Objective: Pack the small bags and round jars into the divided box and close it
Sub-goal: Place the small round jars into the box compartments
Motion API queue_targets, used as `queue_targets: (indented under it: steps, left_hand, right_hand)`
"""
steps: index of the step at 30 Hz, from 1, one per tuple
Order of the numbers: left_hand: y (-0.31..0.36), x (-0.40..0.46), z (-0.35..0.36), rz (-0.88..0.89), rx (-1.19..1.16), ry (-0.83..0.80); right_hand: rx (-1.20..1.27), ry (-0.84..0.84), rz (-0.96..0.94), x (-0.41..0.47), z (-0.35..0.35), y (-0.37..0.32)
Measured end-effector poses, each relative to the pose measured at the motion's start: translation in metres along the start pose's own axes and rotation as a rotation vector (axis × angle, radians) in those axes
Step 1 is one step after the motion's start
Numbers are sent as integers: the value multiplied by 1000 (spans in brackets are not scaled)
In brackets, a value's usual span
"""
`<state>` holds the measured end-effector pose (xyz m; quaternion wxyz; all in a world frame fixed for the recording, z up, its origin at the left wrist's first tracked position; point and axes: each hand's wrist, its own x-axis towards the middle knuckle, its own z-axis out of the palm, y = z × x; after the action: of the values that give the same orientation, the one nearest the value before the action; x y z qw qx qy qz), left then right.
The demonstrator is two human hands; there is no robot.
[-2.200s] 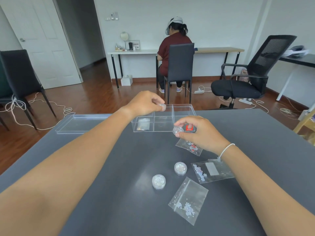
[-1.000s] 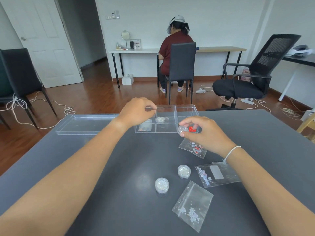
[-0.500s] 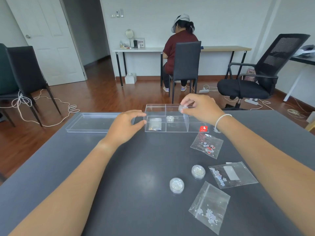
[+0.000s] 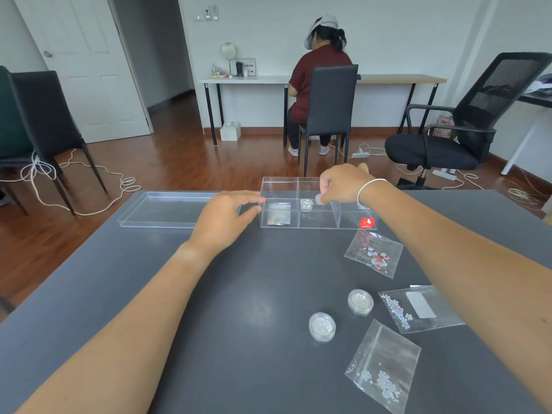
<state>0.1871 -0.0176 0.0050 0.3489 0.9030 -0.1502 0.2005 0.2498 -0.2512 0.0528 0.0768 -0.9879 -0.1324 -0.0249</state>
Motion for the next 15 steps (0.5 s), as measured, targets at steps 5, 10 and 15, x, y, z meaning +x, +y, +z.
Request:
queue_targets:
  steps: [5,10,15]
  left_hand:
    - [0,0,2,-1,-7,16]
    - [-1,0,2,-6,-11,15]
    - [-1,0,3,-13,-39,12]
  right_hand:
    - [-65,-22,3,4,3,-3]
    - [-45,-22,13,3,3,-2]
    - [93,118,-22,-18,-6,-2]
